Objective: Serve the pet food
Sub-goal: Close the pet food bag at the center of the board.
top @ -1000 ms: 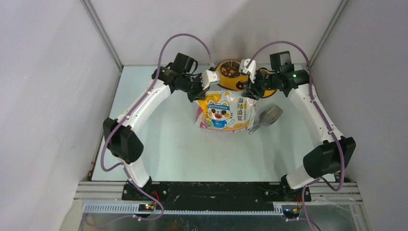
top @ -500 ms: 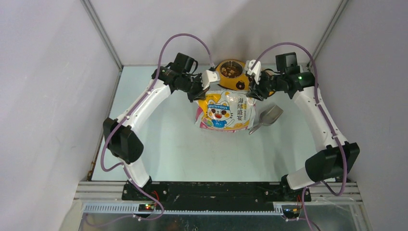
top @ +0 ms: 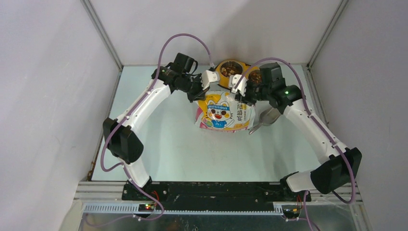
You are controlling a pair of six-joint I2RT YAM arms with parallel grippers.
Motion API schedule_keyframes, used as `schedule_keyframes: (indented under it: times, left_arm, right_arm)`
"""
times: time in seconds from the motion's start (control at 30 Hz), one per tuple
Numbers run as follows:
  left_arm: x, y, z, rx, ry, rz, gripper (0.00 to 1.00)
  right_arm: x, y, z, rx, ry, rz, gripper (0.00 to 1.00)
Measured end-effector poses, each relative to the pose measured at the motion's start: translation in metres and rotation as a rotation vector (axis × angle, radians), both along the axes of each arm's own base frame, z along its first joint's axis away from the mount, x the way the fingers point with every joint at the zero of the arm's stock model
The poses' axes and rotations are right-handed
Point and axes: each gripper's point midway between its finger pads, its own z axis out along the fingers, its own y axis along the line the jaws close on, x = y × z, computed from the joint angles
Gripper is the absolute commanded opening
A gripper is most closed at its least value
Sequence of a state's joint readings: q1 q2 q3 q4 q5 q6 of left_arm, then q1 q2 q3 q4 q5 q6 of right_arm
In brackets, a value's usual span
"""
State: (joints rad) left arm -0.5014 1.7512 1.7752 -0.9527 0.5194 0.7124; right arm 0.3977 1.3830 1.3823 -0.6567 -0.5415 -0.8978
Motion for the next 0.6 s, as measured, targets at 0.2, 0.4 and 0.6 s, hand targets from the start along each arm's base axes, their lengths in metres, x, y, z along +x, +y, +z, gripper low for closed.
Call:
schedule_keyframes:
  times: [0.2,0.4,0.6]
  left_arm:
    - [0.0002,0.0,0.0001,0.0,-0.001,0.0,0.0]
    - [0.001,0.0002,0.0002,0.001,-0.005,0.001,0.0]
    - [0.0012,0.0002,0.0002,0.002,-0.006,0.002,0.0]
  right_arm:
    - [0.0085,0.0119,-0.0032,-0.024,-0.042,-0.002,0.0]
    - [0.0104,0.0108,-0.0048,-0.047,-0.054,-0.023,0.0]
    - [0.0105,0.0105,-0.005,-0.049,-0.051,-0.033,0.17]
